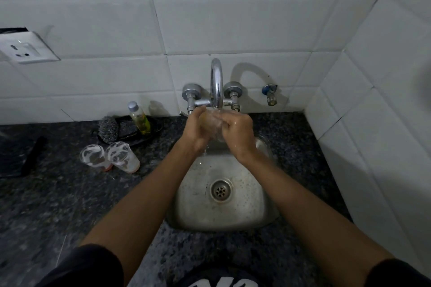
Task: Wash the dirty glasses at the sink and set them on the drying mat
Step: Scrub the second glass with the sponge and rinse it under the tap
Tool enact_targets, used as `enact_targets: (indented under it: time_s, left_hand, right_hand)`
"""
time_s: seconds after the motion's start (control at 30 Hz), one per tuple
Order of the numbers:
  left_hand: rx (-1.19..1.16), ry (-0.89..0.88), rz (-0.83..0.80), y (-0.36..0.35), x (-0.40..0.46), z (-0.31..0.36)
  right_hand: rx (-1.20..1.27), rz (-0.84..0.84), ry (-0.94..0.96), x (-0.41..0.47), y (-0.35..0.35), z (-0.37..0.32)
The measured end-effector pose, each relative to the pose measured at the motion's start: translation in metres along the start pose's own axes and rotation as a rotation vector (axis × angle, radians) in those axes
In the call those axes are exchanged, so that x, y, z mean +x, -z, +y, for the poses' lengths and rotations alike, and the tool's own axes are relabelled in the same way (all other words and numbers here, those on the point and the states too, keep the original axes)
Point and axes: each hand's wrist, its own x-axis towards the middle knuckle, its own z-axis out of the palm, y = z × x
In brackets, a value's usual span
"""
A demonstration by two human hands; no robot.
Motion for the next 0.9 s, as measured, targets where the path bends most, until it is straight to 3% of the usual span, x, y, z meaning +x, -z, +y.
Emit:
enact_targets:
  time_s: [0.07,0.2,0.37,0.53,0.6,0.7,0.77,0.9]
  left_hand:
    - [-0.073,0.014,-0.019,-0.003,-0.005,-0.004]
    - [0.005,0.094,-0.024,-0.007,-0.005,0.001]
    - [-0.003,0.001,0.049,-0.003,-0.002,-0.003]
    - [0.046,0.101,-0.009,-0.009,-0.006,-0.001]
    - [0.064,0.046,0.017,-0.008,-0.003,0.000]
    - [0.024,0.007,0.051,-0.005,-0.004,-0.006]
    - [-0.051,0.037,0.018,-0.003,-0.005,-0.009]
    - [0.040,0.024,-0.024,-0.005,-0.003,-0.002]
  right_hand:
    - [0.023,-0.017,-0.009,0.006,0.002,-0.003]
    - [-0.093,-0.140,0.317,0.000,0.000,0.008]
    - [0.039,0.026,-0.085,-0.001,0.000,0.006]
    - [-0.070,-0.163,0.319,-0.003,0.001,0.009]
    - [-0.050,-0.099,0.250,-0.005,0.002,0.009]
    - [0.009,0.020,-0.019,-0.003,0.000,0.003]
    - [-0.077,-0.012,0.075,-0.001,0.000,0.007]
    - [-0.134,-0.136,0.359,-0.002,0.004,0.013]
